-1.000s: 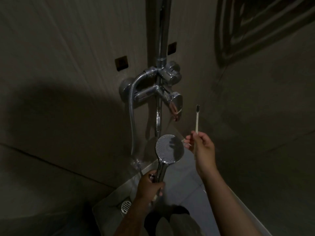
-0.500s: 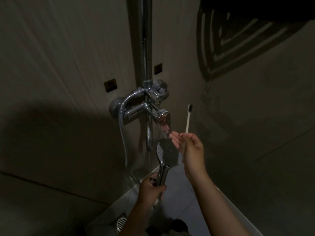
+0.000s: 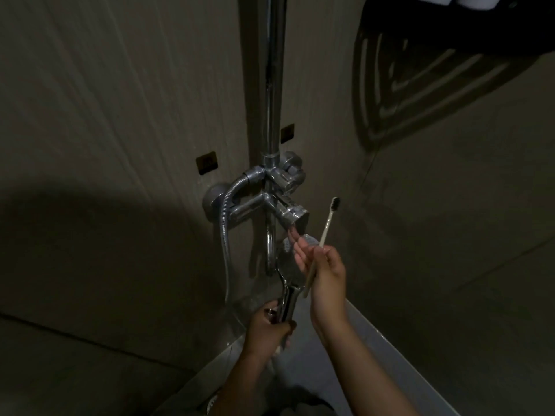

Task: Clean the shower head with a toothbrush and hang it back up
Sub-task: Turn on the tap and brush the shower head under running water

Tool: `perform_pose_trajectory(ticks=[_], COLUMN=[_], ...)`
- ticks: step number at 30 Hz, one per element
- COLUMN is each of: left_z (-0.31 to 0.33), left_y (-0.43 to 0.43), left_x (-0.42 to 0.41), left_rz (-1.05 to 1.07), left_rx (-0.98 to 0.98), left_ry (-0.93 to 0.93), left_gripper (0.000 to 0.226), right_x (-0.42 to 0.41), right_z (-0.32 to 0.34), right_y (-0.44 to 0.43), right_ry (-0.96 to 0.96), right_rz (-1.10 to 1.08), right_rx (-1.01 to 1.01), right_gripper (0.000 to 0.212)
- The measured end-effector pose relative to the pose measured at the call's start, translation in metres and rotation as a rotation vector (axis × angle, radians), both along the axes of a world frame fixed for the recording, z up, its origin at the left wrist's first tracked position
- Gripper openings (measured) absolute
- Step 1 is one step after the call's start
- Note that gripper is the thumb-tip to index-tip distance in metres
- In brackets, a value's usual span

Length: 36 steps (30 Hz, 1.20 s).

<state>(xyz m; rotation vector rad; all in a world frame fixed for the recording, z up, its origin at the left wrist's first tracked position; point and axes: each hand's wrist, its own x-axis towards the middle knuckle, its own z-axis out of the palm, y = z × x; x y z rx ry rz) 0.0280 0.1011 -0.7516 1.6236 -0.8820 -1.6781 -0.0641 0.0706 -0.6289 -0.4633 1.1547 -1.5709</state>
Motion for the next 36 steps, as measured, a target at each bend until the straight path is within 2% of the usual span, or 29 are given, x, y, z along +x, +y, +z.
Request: perform_pose_trajectory(ticks=[4,9,19,23,32,36], left_z=[0.003,0.004,0.014,0.021,0.083,0.112], left_y=[-0.002,-0.003,-0.012,-0.019,-0.039,-0.041], left_x=[0.001,-0.001,-0.025,-0.044,-0.11,-0.142], left_rz=[-0.008,-0.016,-0.098,-0.196,-0.294,-0.345], left_rx=[-0.024,-0.026,-0.056,-0.097,-0.216,-0.285], left_ry=[-0.001,0.011,0.049,0.076,0.289,0.333], left_gripper=[0.036,0.045,0.042,0.047,0.052,0.055], right_x=[-0.003,-0.013,-0.075,-0.102,-0.143,-0.161], right_z=[0.002,-0.002,-0.011,-0.013,-0.006,-0.001], right_y=[0.001,-0.001,0.034,0.054,0.093,0.113], right_ry=[-0.025,0.052,0.189,0.375,0.476,0.449], right_rz=[0.007,0.049,-0.271,-0.334,-0.405,-0.43], right_rx=[0.01,0.018,0.155,0.293,0.359,0.36], right_gripper=[0.023,0.021,0.018,0.021,0.02,0.022])
